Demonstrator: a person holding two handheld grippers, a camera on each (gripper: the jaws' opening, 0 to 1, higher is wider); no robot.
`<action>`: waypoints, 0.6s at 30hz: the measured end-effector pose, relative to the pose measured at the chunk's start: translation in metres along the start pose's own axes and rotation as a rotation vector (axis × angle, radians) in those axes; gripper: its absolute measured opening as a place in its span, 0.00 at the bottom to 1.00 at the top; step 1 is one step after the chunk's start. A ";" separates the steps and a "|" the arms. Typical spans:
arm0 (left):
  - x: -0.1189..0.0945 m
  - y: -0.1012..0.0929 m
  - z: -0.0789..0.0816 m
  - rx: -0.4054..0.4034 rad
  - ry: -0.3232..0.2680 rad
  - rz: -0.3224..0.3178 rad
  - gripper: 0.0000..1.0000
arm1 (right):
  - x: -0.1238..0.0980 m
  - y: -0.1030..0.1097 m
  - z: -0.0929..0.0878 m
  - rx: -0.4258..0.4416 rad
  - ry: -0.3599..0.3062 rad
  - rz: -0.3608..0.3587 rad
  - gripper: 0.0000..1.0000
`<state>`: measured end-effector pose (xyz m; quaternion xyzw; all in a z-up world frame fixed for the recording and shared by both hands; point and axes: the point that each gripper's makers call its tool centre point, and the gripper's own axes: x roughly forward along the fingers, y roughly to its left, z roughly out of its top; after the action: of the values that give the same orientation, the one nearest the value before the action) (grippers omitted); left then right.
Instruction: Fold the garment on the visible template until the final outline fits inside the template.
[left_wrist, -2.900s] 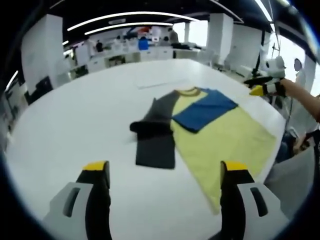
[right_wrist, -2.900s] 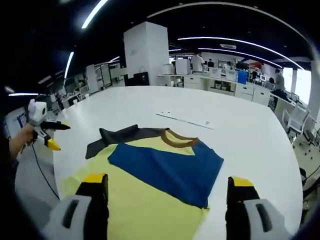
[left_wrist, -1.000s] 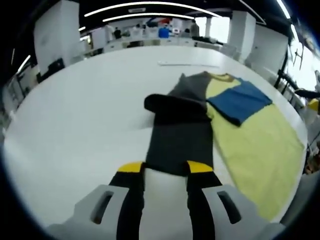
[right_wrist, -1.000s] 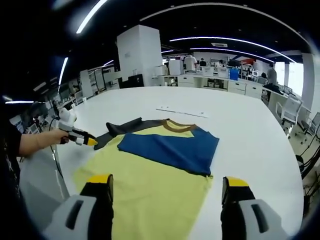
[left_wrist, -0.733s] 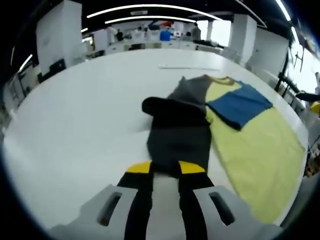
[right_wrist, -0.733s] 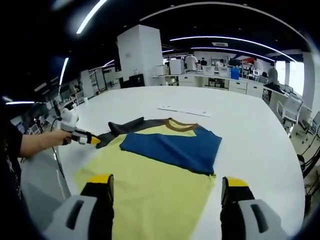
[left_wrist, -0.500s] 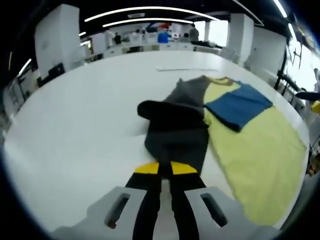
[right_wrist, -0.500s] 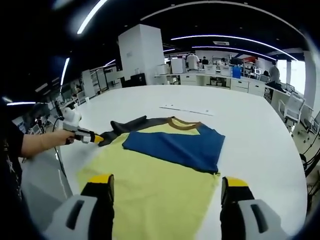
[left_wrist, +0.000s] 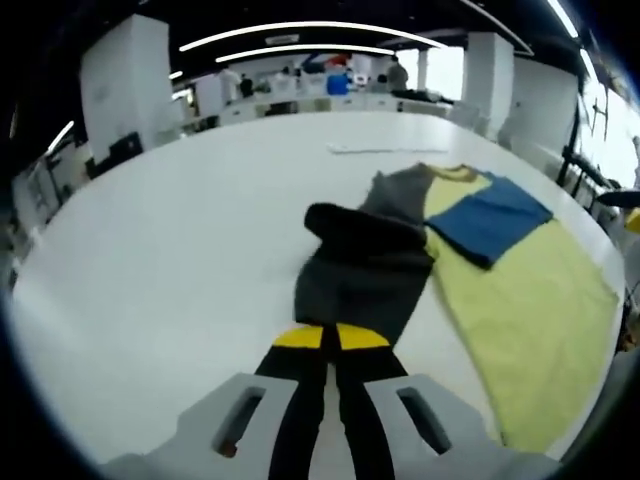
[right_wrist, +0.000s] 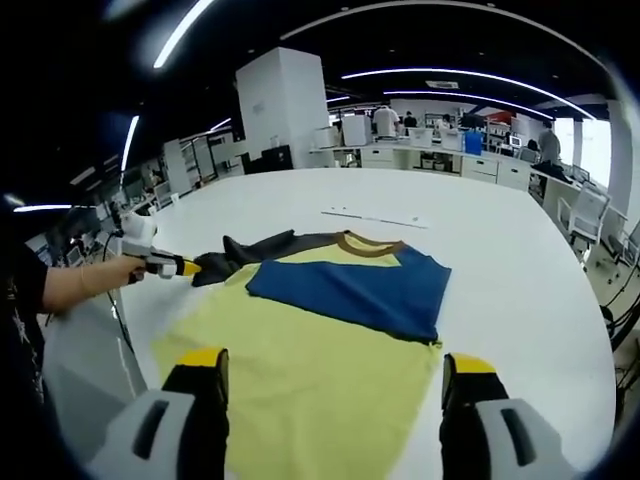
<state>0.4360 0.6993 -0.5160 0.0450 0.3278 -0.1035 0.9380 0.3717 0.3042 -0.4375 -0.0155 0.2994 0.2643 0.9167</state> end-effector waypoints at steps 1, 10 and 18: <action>-0.002 0.002 -0.001 0.000 0.004 0.000 0.00 | 0.000 0.001 0.000 -0.001 0.000 0.003 0.88; -0.014 0.032 -0.005 0.029 0.018 0.045 0.00 | 0.001 0.004 -0.001 -0.021 0.010 0.014 0.92; -0.020 0.054 -0.009 0.042 0.038 0.082 0.00 | 0.001 0.004 -0.002 -0.026 0.018 0.011 0.93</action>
<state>0.4274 0.7563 -0.5096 0.0802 0.3412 -0.0710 0.9339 0.3691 0.3079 -0.4387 -0.0281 0.3041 0.2728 0.9123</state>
